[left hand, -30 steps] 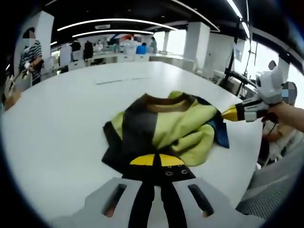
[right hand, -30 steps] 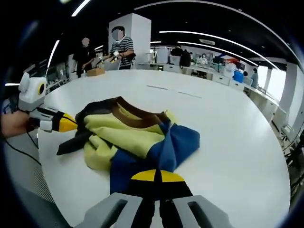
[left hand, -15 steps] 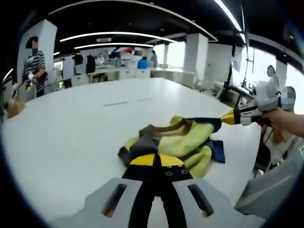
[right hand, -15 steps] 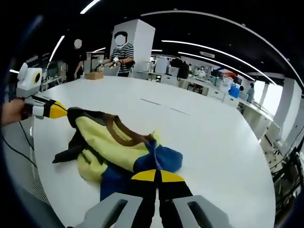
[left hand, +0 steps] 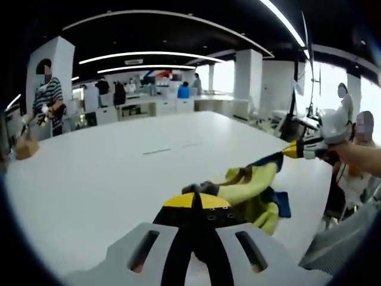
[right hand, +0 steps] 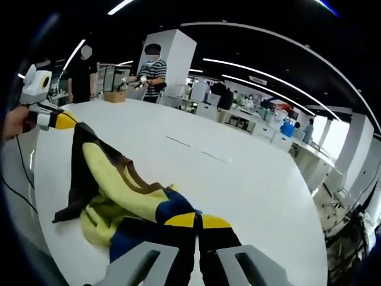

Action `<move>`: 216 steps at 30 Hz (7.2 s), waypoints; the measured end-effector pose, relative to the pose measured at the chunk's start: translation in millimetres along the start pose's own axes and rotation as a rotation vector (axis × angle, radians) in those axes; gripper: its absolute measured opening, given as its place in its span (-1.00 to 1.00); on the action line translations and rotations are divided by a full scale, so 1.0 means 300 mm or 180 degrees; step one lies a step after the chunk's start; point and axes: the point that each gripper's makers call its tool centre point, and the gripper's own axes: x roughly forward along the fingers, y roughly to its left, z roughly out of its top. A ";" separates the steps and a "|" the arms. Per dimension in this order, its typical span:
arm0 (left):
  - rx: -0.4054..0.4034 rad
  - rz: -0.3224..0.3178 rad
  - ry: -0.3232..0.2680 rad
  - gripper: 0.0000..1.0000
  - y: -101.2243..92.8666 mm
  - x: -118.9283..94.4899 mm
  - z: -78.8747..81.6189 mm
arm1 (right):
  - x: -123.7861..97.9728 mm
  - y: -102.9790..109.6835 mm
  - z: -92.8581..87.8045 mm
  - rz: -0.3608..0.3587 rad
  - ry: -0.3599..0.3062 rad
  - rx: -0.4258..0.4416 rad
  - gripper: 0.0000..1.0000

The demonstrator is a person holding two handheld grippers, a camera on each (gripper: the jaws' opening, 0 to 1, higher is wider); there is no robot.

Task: Fold the garment on the visible template until the final outline fits inside the template.

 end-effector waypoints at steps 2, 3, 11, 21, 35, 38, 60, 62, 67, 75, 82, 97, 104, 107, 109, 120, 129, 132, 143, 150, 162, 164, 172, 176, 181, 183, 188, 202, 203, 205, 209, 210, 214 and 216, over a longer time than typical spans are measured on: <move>0.0015 0.0029 -0.0036 -1.00 0.014 -0.006 0.020 | -0.005 -0.023 0.021 -0.0061 -0.0039 -0.0004 -1.00; 0.0035 0.0060 -0.0055 -1.00 0.025 -0.009 0.033 | -0.007 -0.035 0.032 -0.0090 -0.0058 -0.0011 -1.00; 0.0114 0.0156 -0.0110 -1.00 0.098 -0.001 0.085 | 0.023 -0.097 0.081 -0.0157 -0.0119 -0.0019 -1.00; -0.0046 0.0061 -0.0297 -1.00 0.179 0.057 0.172 | 0.097 -0.169 0.172 -0.0112 -0.0328 0.0340 -1.00; -0.0055 0.0132 -0.0202 -1.00 0.294 0.214 0.170 | 0.278 -0.245 0.201 -0.0142 -0.0268 0.0590 -1.00; -0.0053 0.0185 -0.0114 -1.00 0.321 0.272 0.153 | 0.325 -0.254 0.201 -0.0190 -0.0243 0.0586 -1.00; 0.0093 0.0482 0.0277 -1.00 0.476 0.527 0.020 | 0.587 -0.259 0.014 -0.0094 0.0513 0.0419 -1.00; 0.0229 0.0500 0.0379 -1.00 0.485 0.543 -0.005 | 0.601 -0.252 -0.013 -0.0077 0.0622 0.0380 -1.00; 0.0186 0.0465 0.0641 -1.00 0.501 0.583 -0.084 | 0.642 -0.250 -0.071 -0.0051 0.0842 0.0217 -1.00; 0.0196 0.0474 0.0829 -1.00 0.515 0.613 -0.144 | 0.656 -0.249 -0.085 0.0008 0.0898 0.0122 -1.00; 0.0366 0.0337 0.0882 -1.00 0.485 0.618 -0.150 | 0.655 -0.244 -0.084 0.0083 0.0880 0.0130 -1.00; 0.0384 0.0134 0.0586 -0.28 0.430 0.571 -0.055 | 0.607 -0.164 0.020 0.0445 0.0545 0.0398 -0.03; 0.0257 0.0041 0.0510 0.00 0.395 0.511 -0.035 | 0.545 -0.128 0.038 0.0550 0.0453 0.0373 0.22; 0.0187 0.0018 0.0466 0.07 0.385 0.484 -0.029 | 0.500 -0.084 0.046 0.0667 0.0423 0.0376 0.28; 0.0185 -0.0002 0.0454 0.09 0.371 0.464 -0.028 | 0.478 -0.063 0.052 0.0721 0.0394 0.0362 0.32; 0.0212 -0.0173 0.0442 0.08 0.250 0.370 -0.063 | 0.341 0.025 0.045 0.0872 0.0355 0.0413 0.28; 0.0223 -0.0302 0.0499 0.00 0.157 0.299 -0.123 | 0.234 0.096 0.015 0.0956 0.0297 0.0464 0.22; 0.0202 -0.0256 0.0545 -0.05 0.160 0.275 -0.154 | 0.197 0.122 -0.015 0.1040 0.0315 0.0518 0.22; 0.0064 -0.0007 0.0686 -0.09 0.161 0.146 -0.304 | 0.068 0.223 -0.139 0.1333 0.0412 0.0556 0.14; 0.0080 0.0099 0.0827 -0.11 0.145 0.093 -0.387 | 0.022 0.285 -0.211 0.1438 0.0496 0.0504 0.11; 0.0100 0.0194 0.0875 -0.20 0.144 0.051 -0.448 | -0.007 0.358 -0.261 0.1527 0.0519 0.0362 0.00; 0.0087 0.0192 0.0906 -0.22 0.139 0.041 -0.464 | -0.007 0.369 -0.270 0.1537 0.0516 0.0306 -0.02; -0.0001 0.0202 0.1030 -0.31 0.124 -0.002 -0.527 | -0.008 0.392 -0.314 0.1488 0.0572 0.0004 -0.18; -0.0048 0.0198 0.1083 -0.37 0.116 -0.019 -0.548 | -0.010 0.396 -0.328 0.1451 0.0583 -0.0141 -0.36; -0.0012 0.0317 0.1163 -0.48 0.130 -0.036 -0.556 | -0.005 0.387 -0.340 0.1359 0.0593 -0.0351 -0.57; 0.0048 0.0307 0.1171 -0.51 0.119 -0.039 -0.555 | -0.002 0.384 -0.350 0.1317 0.0632 -0.0397 -0.66; -0.0127 0.0396 0.1199 -0.71 0.117 -0.044 -0.563 | -0.002 0.372 -0.359 0.1241 0.0656 -0.0475 -0.95; 0.0073 0.0655 0.1145 -0.64 0.164 -0.050 -0.553 | 0.007 0.362 -0.365 0.1176 0.0681 -0.0458 -1.00; 0.0073 0.0700 0.1141 -0.60 0.171 -0.053 -0.552 | 0.007 0.361 -0.365 0.1170 0.0685 -0.0452 -1.00; -0.0044 0.0755 0.1143 -0.55 0.182 -0.057 -0.554 | 0.008 0.361 -0.365 0.1159 0.0688 -0.0444 -1.00; -0.0446 0.0765 0.1135 -0.57 0.178 -0.059 -0.565 | 0.007 0.362 -0.364 0.1149 0.0683 -0.0450 -1.00; -0.0328 0.0757 0.1143 -0.57 0.181 -0.060 -0.562 | 0.007 0.362 -0.364 0.1148 0.0685 -0.0450 -1.00; -0.0335 0.0729 0.1156 -0.67 0.161 -0.054 -0.561 | 0.006 0.361 -0.365 0.1142 0.0682 -0.0455 -1.00; -0.0321 0.0705 0.1171 -0.81 0.152 -0.050 -0.561 | 0.006 0.361 -0.364 0.1141 0.0680 -0.0446 -1.00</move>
